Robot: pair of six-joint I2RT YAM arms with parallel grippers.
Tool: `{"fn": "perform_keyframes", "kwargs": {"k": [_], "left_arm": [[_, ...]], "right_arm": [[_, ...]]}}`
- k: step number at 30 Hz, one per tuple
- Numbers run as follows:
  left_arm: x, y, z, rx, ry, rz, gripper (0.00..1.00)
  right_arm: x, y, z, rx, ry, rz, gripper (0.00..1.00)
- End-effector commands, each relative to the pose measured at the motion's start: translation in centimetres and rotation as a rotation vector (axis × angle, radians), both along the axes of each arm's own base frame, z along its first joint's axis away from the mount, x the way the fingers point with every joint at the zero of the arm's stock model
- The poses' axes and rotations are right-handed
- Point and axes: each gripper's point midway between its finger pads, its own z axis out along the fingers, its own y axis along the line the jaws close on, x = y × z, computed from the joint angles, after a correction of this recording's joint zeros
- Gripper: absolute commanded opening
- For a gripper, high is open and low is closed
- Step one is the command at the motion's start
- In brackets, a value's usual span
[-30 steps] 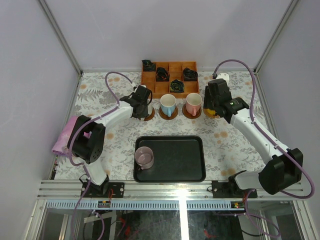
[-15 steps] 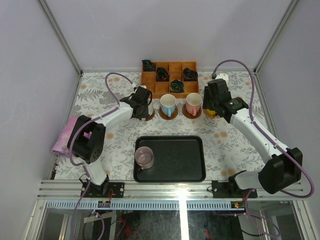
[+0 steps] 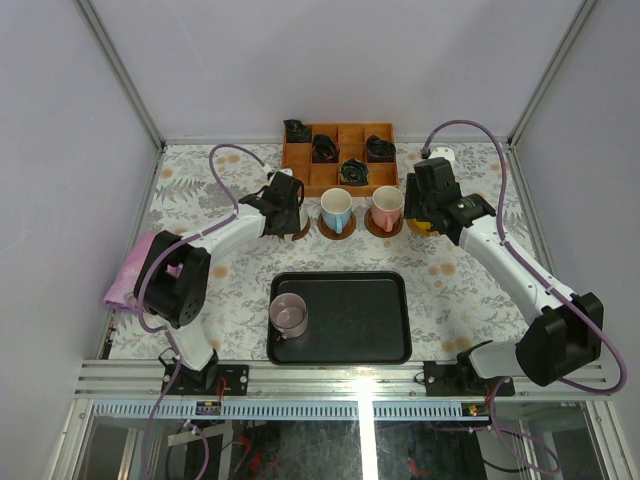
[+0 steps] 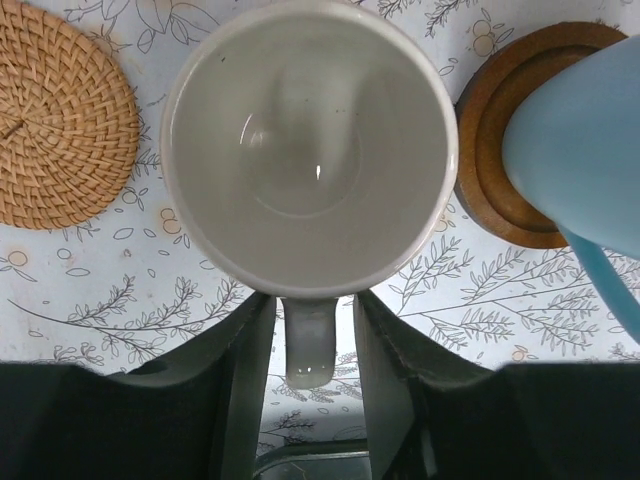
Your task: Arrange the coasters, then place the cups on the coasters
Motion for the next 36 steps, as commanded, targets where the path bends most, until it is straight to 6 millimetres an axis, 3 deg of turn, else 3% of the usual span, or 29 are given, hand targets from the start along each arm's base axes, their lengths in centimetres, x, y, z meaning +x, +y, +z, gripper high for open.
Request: {"fn": "perform_keyframes", "kwargs": {"k": [1,20,25,36], "left_arm": [[1.7,-0.2,2.4,-0.043,-0.102,0.022,0.40],[-0.8,0.3,3.5,-0.039,-0.100,0.026,0.43],[-2.1,0.5,4.8,-0.030,-0.119,0.016,0.63],[-3.0,1.0,3.7,-0.011,-0.103,0.015,0.70]], "right_arm": [[1.2,0.6,2.2,0.033,-0.063,0.009,0.58],[1.1,0.9,2.1,0.047,-0.063,0.024,0.58],[0.9,0.9,1.9,0.052,-0.060,0.027,0.58],[0.5,1.5,1.8,0.093,-0.063,0.042,0.58]]}}
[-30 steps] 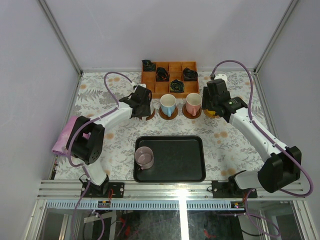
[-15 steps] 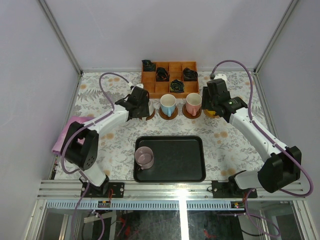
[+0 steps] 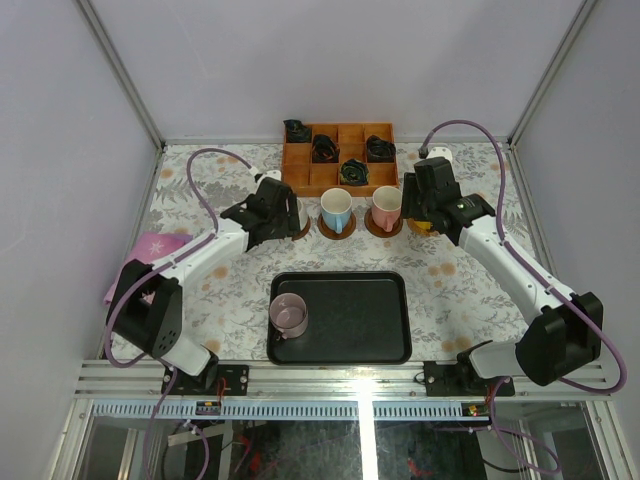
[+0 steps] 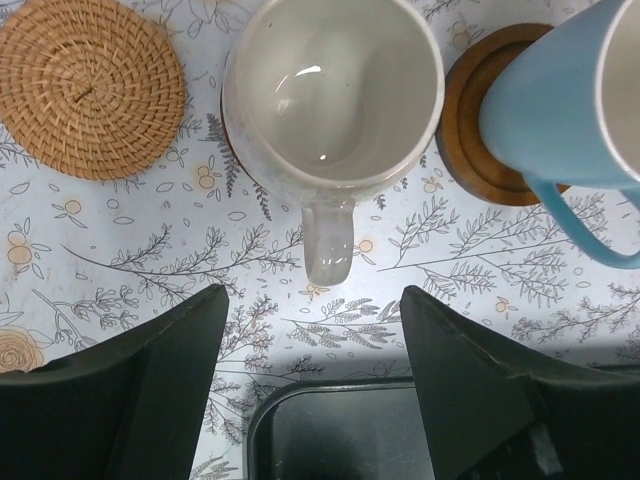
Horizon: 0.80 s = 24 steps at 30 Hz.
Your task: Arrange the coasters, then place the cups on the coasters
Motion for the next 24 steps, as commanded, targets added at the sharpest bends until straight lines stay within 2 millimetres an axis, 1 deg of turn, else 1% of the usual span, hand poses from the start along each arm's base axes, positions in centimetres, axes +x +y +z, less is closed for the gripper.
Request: {"fn": "perform_keyframes", "kwargs": {"k": [1,8,13,24], "left_arm": [[-0.3,0.3,-0.9,0.025,0.006,0.007,0.70],[-0.3,0.9,-2.9,0.071,0.038,0.035,0.70],[-0.4,1.7,-3.9,0.105,0.049,0.071,0.71],[-0.2,2.1,-3.9,0.118,0.040,0.088,0.72]], "right_arm": [[0.3,0.3,1.8,0.049,-0.064,0.000,0.58],[-0.1,0.0,1.8,0.053,-0.066,-0.009,0.58],[-0.3,0.0,1.7,0.052,-0.062,-0.010,0.58],[-0.2,0.3,1.4,0.057,-0.056,0.000,0.58]]}}
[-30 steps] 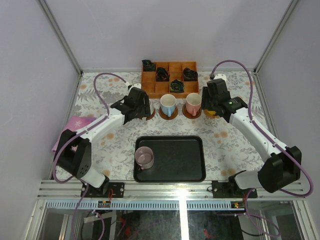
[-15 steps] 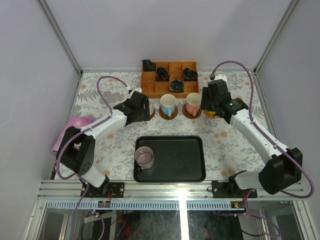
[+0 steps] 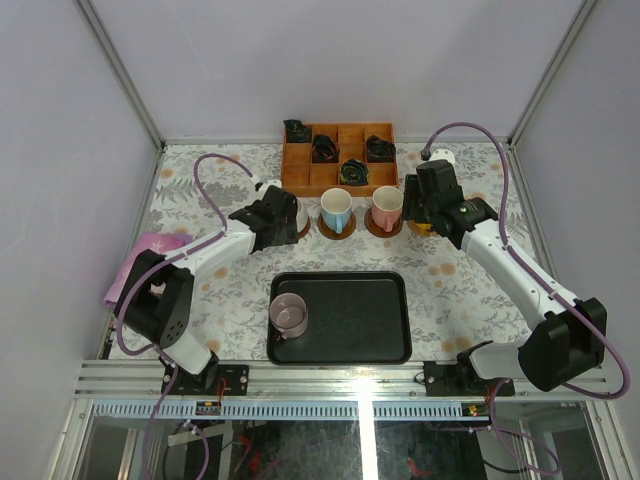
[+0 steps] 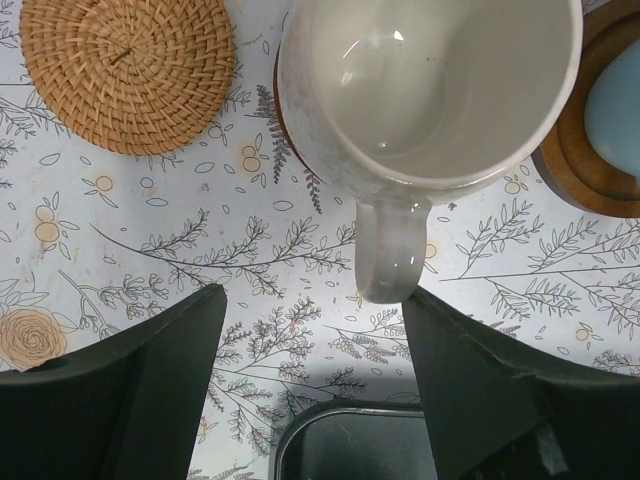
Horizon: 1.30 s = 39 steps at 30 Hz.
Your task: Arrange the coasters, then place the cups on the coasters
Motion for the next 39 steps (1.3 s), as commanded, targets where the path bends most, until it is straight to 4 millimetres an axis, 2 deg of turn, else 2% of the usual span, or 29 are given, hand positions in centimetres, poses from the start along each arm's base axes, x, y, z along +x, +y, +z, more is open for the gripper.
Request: {"fn": "perform_keyframes", "kwargs": {"k": [1,9,13,16,18,22,25,30,32,36,39], "left_arm": [[0.4,0.3,-0.2,0.019,-0.020,0.027,0.72],[0.3,-0.4,0.4,-0.010,-0.020,-0.007,0.73],[-0.2,-1.2,2.3,-0.057,-0.034,-0.072,0.77],[-1.5,-1.4,4.1,-0.072,-0.029,-0.125,0.80],[-2.9,-1.3,5.0,-0.075,-0.007,-0.169,0.82],[-7.3,-1.4,6.4,-0.096,0.067,-0.273,0.87],[-11.0,-1.8,7.1,-0.131,0.137,-0.343,1.00],[-16.0,-3.4,8.9,-0.234,0.196,-0.429,1.00],[-18.1,-4.1,9.0,-0.266,0.241,-0.456,1.00],[-21.7,-4.2,8.1,-0.266,0.336,-0.437,1.00],[-23.3,-3.8,7.1,-0.259,0.373,-0.390,1.00]], "right_arm": [[0.3,0.3,1.1,0.034,-0.041,0.004,0.58],[0.4,0.4,1.2,0.035,-0.043,0.009,0.58],[0.5,0.3,1.2,0.028,-0.043,0.007,0.58],[0.5,0.2,1.0,0.021,-0.038,0.007,0.58],[0.4,0.2,1.0,0.019,-0.040,0.012,0.58],[0.2,-0.2,0.9,0.001,-0.047,0.010,0.58],[0.1,-0.4,0.6,-0.009,-0.042,0.008,0.58],[0.0,0.0,0.0,0.007,-0.033,0.024,0.59],[-0.1,0.3,-0.2,0.019,-0.027,0.035,0.59],[-0.2,0.8,-0.5,0.043,-0.020,0.049,0.59],[-0.4,1.1,-0.7,0.057,-0.015,0.057,0.59]]}}
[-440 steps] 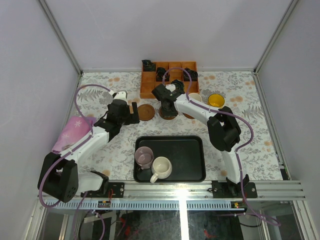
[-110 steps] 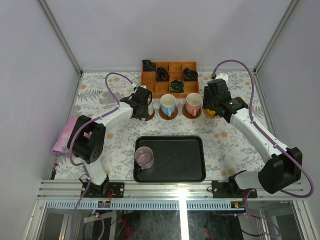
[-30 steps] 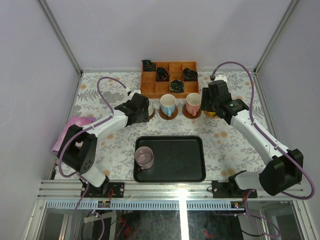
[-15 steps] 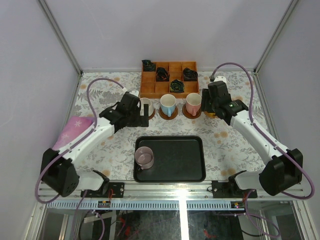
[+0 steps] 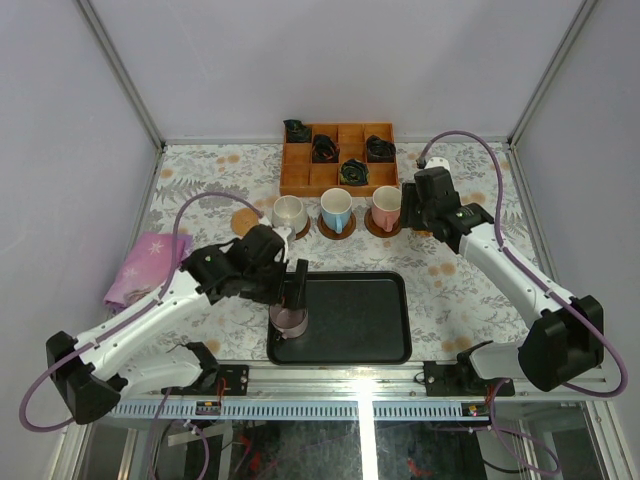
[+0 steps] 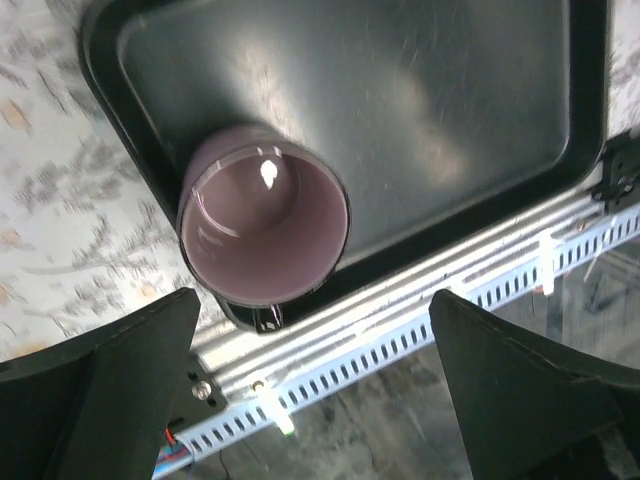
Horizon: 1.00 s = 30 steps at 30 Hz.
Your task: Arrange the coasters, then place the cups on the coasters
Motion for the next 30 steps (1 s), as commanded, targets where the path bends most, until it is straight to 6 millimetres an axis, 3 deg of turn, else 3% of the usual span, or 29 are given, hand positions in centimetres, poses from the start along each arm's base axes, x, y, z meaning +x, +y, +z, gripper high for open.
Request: {"fn": "perform_keyframes", "kwargs": {"k": [1,10,17,23,26,30], "left_arm": [[-4.0,1.3,-2.1,0.045,0.144,0.075,1.00],[-6.0,2.4,-3.6,0.024,0.187,0.187,1.00],[-6.5,2.4,-5.6,0.031,0.175,0.220,1.00],[-5.7,2.6,-7.4,0.051,0.087,0.222,1.00],[-5.1,2.3,-7.8,0.046,0.047,0.207,0.91],[-4.2,1.8,-7.9,0.055,0.001,0.177,0.87]], "right_arm": [[0.3,0.7,1.5,0.057,-0.053,0.020,0.59],[-0.2,1.1,1.1,0.078,-0.041,0.040,0.59],[-0.2,1.7,0.8,0.099,-0.028,0.053,0.59],[-0.3,1.5,0.6,0.091,-0.026,0.048,0.59],[-0.3,1.4,0.5,0.089,-0.025,0.046,0.59],[-0.2,1.3,0.4,0.084,-0.023,0.044,0.59]]}}
